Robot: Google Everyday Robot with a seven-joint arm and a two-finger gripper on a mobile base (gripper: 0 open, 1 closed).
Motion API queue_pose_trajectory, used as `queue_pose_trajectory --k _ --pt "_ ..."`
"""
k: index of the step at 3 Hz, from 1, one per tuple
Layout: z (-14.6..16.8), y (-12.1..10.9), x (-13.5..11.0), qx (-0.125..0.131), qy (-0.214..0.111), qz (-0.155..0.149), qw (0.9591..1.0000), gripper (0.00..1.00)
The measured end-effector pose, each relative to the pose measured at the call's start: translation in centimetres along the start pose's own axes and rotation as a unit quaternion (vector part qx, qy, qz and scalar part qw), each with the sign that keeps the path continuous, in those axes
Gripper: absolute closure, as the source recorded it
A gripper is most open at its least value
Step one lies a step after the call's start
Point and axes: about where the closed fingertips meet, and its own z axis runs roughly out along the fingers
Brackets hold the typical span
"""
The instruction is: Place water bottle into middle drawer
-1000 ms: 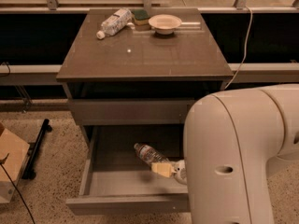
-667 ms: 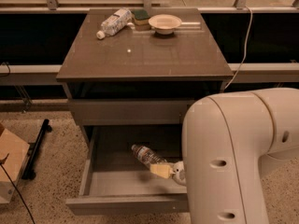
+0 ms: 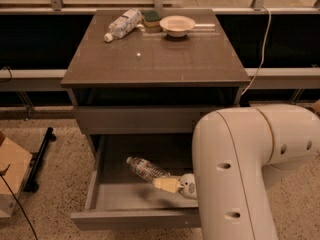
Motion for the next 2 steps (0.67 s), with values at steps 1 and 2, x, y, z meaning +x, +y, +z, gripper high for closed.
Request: queue_pose_trajectory --k 1,2 --pt "0.72 0.86 -0.39 -0.059 -0.025 0.003 0.998 1.0" --pt "1.04 0.98 -0.48 -0.054 -0.018 -0.004 0.9984 1.0"
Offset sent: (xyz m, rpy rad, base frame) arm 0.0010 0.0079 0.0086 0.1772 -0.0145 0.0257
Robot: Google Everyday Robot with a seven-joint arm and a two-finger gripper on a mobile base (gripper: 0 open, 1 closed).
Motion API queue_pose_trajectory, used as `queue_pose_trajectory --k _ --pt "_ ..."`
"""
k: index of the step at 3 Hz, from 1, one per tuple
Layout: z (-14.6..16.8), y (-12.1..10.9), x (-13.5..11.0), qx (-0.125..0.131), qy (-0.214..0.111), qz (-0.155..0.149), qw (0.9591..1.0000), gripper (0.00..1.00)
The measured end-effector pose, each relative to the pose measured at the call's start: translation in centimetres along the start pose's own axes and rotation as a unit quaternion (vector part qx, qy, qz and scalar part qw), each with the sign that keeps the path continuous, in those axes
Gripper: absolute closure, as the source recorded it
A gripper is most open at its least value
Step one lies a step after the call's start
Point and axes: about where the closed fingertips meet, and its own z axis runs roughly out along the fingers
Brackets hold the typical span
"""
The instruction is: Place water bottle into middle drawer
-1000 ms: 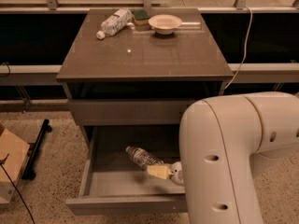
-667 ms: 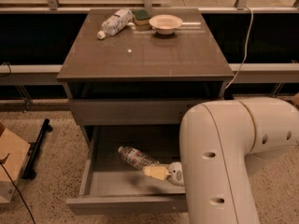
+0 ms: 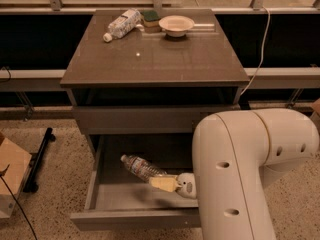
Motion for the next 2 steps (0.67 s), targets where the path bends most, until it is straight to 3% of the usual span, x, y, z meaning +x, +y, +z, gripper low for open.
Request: queue_pose_trajectory --k 1,2 --pt "0.4 -0.33 0.47 0.012 0.01 0.002 0.9999 1.0" --pt "0.93 -1.06 1.4 0.034 0.029 0.012 0.9989 0.92"
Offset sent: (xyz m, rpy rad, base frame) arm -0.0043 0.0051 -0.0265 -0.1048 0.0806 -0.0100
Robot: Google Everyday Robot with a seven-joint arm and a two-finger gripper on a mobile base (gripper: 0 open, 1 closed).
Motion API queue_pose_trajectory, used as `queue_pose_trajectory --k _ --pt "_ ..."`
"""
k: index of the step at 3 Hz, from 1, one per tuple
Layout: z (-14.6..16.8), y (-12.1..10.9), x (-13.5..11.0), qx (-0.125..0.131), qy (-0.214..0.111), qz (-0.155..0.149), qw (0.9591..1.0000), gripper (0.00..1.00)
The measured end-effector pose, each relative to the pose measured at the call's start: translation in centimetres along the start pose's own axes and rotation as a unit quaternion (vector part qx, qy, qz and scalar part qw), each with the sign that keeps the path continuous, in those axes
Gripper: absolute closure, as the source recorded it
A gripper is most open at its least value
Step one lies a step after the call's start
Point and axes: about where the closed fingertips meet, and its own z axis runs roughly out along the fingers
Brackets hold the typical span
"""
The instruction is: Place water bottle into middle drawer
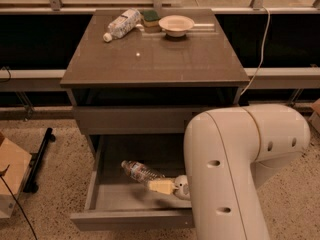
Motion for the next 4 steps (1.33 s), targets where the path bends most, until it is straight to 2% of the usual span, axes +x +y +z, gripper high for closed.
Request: queue_pose_trajectory --k 1,2,4 --pt "0.65 -0.67 0.96 0.023 0.025 0.011 0.9994 0.68" --pt "0.65 -1.32 1.29 0.057 0.042 0.028 0.9971 0.47" --pt "1.05 -1.19 1.32 0.054 0.044 0.017 0.9974 0.01"
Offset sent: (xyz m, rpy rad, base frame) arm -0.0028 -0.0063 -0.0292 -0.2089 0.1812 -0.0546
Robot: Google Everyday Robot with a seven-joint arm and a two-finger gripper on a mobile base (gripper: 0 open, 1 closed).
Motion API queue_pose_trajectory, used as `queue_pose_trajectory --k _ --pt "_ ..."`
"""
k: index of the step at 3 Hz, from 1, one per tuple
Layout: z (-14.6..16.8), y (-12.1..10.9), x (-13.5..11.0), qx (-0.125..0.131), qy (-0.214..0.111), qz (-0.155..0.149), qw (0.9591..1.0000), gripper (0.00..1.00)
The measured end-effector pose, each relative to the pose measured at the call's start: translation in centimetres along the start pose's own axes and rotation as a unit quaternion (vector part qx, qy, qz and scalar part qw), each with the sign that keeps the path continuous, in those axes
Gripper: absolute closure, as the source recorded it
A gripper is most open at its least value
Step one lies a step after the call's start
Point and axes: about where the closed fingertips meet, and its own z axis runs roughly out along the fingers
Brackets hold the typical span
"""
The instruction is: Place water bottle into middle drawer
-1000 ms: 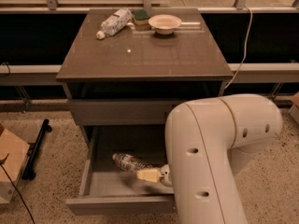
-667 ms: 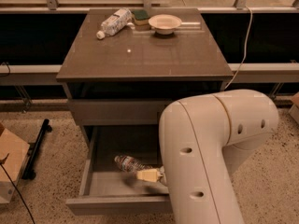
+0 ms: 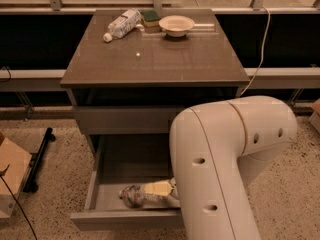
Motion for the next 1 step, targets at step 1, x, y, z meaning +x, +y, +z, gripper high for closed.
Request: queue_pose_trajectory --k 1 --pt "0.03 0.01 0.0 0.0 0.0 -0.001 1.0 0.0"
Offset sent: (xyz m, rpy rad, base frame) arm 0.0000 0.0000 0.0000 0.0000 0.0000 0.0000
